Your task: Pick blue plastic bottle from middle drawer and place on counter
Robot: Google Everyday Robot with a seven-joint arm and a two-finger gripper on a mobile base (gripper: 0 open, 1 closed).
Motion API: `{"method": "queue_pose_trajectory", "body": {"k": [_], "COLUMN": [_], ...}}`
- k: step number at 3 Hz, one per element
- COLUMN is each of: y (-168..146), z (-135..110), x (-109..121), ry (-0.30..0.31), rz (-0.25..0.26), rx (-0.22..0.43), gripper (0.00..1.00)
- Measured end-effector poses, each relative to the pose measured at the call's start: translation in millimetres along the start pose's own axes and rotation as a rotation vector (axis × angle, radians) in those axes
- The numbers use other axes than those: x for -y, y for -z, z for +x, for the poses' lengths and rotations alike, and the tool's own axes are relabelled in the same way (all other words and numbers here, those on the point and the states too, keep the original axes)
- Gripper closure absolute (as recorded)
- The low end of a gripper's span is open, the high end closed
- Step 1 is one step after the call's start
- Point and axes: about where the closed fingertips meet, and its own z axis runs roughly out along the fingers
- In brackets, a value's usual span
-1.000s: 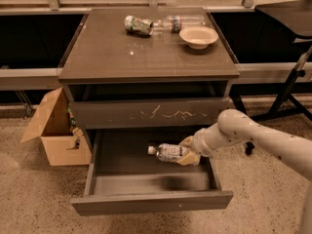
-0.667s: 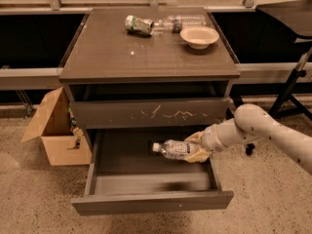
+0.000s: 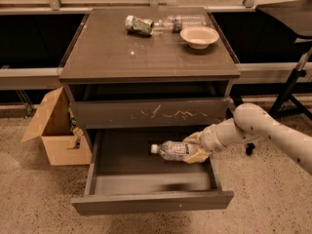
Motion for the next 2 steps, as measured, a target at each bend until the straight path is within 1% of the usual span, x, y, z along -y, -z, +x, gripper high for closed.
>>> {"method": "queue_pose_trajectory", "body": {"k": [1,2], "y": [25.7,65.2], "z": [-29.4,-79.3], "x": [-10.2,-25.0], "ry": [0.053,0.122], "rz": [0.013,0.018], "rx": [0.010,-0.019], "gripper": [1.00,1.00]}}
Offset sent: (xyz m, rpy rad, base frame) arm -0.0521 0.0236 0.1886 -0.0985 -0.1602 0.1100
